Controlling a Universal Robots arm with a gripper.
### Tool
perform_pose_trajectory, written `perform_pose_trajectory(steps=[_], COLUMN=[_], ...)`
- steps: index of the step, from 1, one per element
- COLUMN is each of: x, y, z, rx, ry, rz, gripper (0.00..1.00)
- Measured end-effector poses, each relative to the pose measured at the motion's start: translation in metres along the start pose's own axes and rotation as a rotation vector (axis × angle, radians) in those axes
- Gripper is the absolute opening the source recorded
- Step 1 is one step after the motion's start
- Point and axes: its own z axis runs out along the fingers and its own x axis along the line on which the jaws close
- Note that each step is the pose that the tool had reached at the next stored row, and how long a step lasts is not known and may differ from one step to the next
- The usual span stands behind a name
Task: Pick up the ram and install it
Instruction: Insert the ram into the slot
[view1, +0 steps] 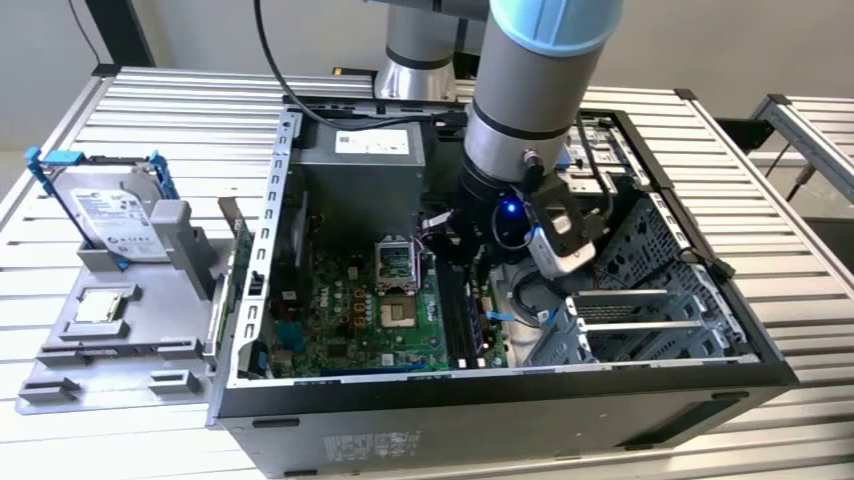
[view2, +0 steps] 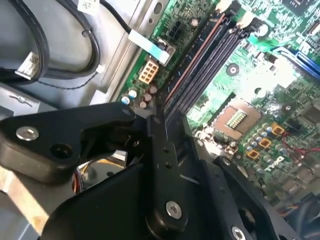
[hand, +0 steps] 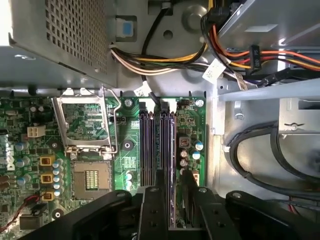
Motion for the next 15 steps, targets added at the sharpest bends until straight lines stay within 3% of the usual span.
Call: perform_pose_trajectory(steps=[1,15], x=[0.0004,0.0053], y=[0.0000,-0.0002], z=[0.0000,-0.0002], rx=[-0.0001,0.0000], ry=[0.0000,-0.0004], rz=[0.000,-0.006], gripper=[0.00,0.00])
